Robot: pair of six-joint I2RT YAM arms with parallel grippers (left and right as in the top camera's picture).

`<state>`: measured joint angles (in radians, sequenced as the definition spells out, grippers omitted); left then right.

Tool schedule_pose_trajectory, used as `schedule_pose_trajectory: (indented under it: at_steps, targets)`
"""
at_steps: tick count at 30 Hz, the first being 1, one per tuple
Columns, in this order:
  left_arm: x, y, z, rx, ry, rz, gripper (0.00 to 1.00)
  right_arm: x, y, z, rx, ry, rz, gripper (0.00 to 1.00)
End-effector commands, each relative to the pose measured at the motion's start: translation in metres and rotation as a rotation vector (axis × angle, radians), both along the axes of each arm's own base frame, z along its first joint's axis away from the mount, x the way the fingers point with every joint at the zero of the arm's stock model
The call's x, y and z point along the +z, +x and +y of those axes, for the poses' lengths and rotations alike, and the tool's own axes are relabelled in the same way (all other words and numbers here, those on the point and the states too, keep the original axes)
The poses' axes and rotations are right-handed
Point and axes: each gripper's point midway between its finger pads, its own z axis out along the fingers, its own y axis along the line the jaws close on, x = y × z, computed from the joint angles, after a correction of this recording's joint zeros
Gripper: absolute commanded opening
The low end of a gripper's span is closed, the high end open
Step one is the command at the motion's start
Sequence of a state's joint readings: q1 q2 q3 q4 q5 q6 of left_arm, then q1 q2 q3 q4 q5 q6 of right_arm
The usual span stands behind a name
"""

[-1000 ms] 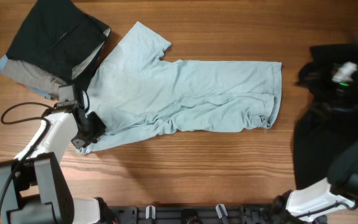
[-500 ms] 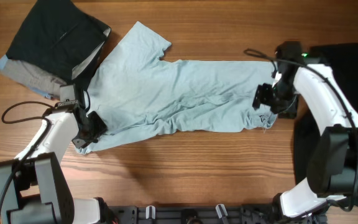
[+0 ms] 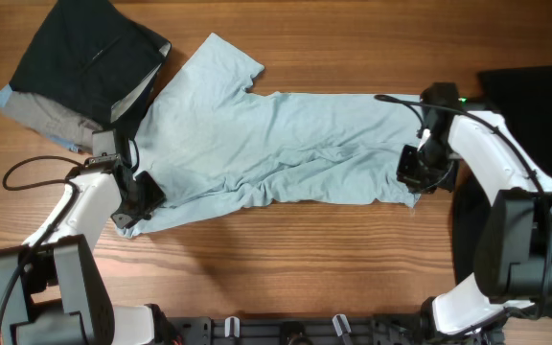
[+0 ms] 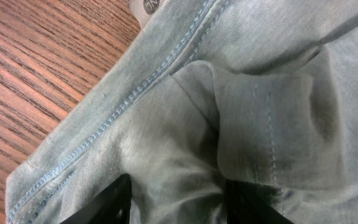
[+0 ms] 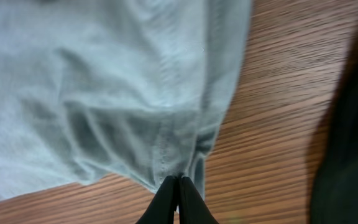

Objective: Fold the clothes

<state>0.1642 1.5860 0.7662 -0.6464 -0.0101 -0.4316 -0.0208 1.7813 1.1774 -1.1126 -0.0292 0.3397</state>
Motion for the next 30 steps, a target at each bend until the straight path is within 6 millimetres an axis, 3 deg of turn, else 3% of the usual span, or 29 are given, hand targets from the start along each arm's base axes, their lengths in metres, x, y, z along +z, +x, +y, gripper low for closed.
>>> schedule_pose_trajectory:
  at_steps: [1,6,11,18,21,26,30]
  targets:
    - [-0.022,-0.027,0.004,0.003,0.026,0.111,0.48,0.011,0.019,-0.026,-0.110,-0.004,-0.053,0.04]
    - [-0.022,-0.027,0.005,0.002,0.026,0.111,0.48,0.028,0.025,-0.084,-0.309,-0.053,-0.096,0.04]
    - [-0.022,-0.027,0.005,-0.001,0.026,0.111,0.47,0.032,0.012,-0.114,-0.386,-0.045,-0.080,0.04]
    - [-0.021,-0.025,0.004,-0.021,0.022,0.106,0.45,0.033,-0.003,-0.112,-0.383,-0.011,-0.028,0.04]
    - [-0.016,-0.022,-0.003,-0.053,-0.020,0.104,0.47,0.034,-0.003,-0.110,-0.376,0.000,-0.027,0.17]
    - [0.017,-0.011,-0.021,-0.147,-0.130,0.100,0.52,0.049,0.015,-0.115,-0.340,0.004,-0.093,0.38]
    - [0.064,0.006,-0.028,-0.175,-0.181,0.063,0.54,0.074,0.041,-0.118,-0.336,0.026,-0.191,0.52]
